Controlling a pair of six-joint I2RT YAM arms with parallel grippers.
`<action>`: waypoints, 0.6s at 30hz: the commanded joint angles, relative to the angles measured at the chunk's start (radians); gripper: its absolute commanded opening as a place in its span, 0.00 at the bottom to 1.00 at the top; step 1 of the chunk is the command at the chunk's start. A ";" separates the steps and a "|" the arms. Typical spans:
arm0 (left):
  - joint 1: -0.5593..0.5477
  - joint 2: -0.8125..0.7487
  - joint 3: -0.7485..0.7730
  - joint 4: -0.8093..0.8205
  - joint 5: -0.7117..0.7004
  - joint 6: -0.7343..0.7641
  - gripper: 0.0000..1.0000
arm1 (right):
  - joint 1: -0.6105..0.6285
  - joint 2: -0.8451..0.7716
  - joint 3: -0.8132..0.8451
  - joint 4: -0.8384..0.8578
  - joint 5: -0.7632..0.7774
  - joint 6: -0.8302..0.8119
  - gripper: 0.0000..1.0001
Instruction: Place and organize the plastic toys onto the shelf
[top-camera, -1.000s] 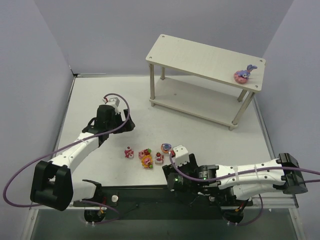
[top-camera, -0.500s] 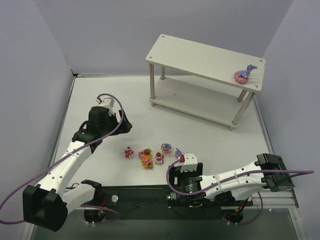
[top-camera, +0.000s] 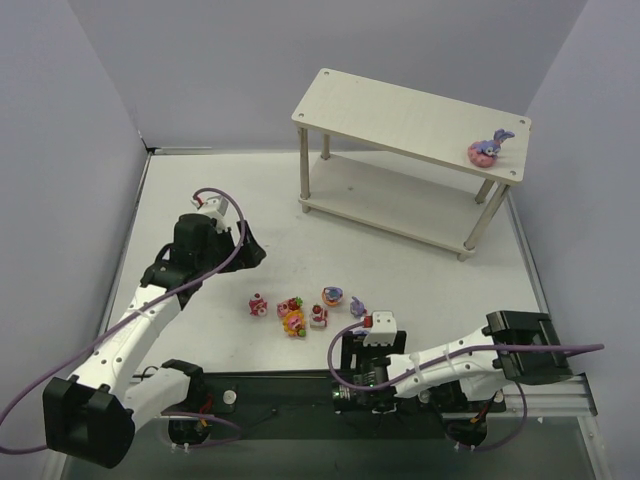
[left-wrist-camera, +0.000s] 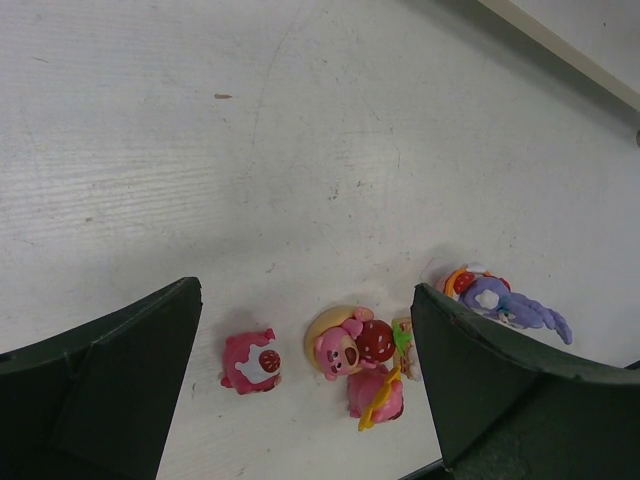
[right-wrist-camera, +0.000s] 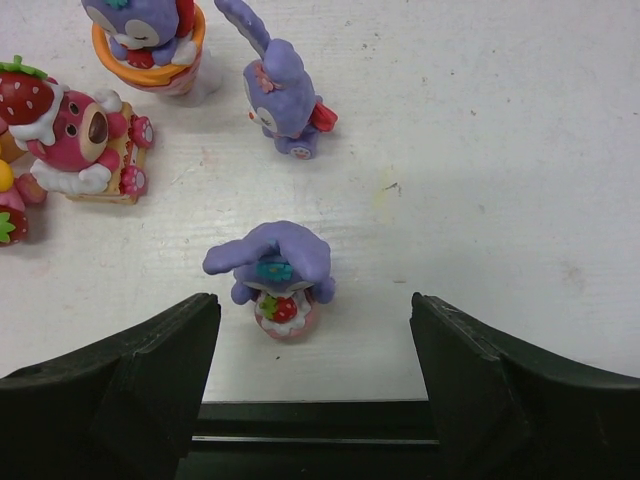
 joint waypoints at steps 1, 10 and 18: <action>0.022 -0.009 0.043 0.013 0.053 -0.004 0.96 | -0.030 0.022 0.002 0.053 0.033 -0.065 0.78; 0.048 -0.027 0.037 0.030 0.088 -0.005 0.96 | -0.094 0.040 -0.054 0.266 0.010 -0.227 0.64; 0.076 -0.041 0.017 0.057 0.125 -0.030 0.96 | -0.096 0.108 -0.011 0.268 0.038 -0.258 0.58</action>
